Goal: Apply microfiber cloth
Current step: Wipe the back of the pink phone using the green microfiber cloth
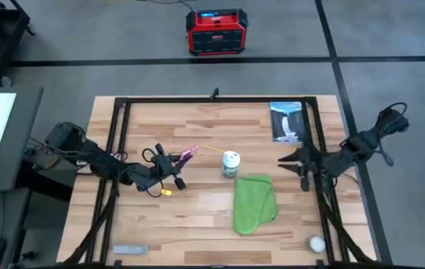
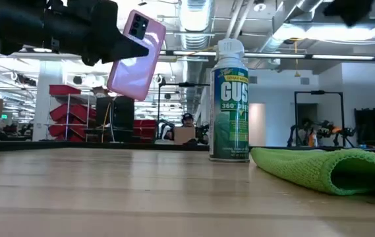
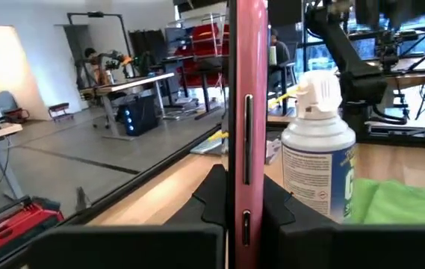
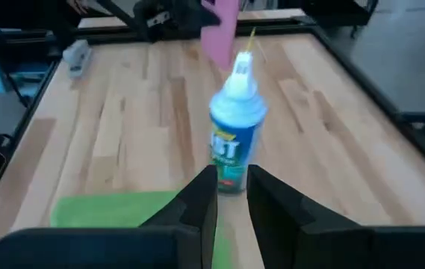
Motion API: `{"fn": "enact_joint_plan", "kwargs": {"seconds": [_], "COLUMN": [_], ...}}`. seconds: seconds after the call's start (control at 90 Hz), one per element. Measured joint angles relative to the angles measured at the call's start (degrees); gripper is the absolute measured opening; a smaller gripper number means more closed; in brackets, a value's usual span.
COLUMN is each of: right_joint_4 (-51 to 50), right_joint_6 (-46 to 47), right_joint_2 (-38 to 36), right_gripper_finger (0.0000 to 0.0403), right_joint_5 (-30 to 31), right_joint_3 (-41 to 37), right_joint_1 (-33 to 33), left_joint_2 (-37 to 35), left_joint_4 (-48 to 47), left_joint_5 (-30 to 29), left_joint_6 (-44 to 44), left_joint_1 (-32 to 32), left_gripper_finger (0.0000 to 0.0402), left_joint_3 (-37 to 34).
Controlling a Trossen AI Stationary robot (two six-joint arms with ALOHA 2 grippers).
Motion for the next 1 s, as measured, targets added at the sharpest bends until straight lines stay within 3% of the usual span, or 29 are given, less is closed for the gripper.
{"fn": "enact_joint_plan", "kwargs": {"seconds": [0.178, 0.333, 0.556, 0.867, 1.0], "right_joint_4": [14.48, 23.22, 27.82, 28.28, 36.41], "right_joint_6": [-0.10, -0.69, -3.96, -7.29, -10.48], "right_joint_2": [2.86, 7.31, 13.60, 13.17, 12.80], "right_gripper_finger": [0.0063, 0.0063, 0.0063, 0.0063, 0.0062], "right_joint_5": [-4.66, -7.47, -7.61, -7.61, -12.38], "right_joint_3": [-7.49, -8.89, -8.95, -9.07, -12.63], "right_joint_1": [0.04, 0.49, 1.49, -1.45, -3.54], "left_joint_2": [0.00, 0.00, 0.00, 0.00, 0.00], "left_joint_4": [-0.02, -0.05, -0.33, -0.45, -0.55], "left_joint_5": [-0.02, -0.04, 0.17, 1.97, 3.20], "left_joint_6": [0.01, 0.24, 0.34, 0.20, 0.20], "left_joint_1": [-0.32, -0.97, -1.03, -1.05, -1.04], "left_gripper_finger": [0.0000, 0.0000, 0.0000, 0.0000, 0.0000], "left_joint_3": [0.00, 0.00, 0.00, 0.00, 0.00]}}
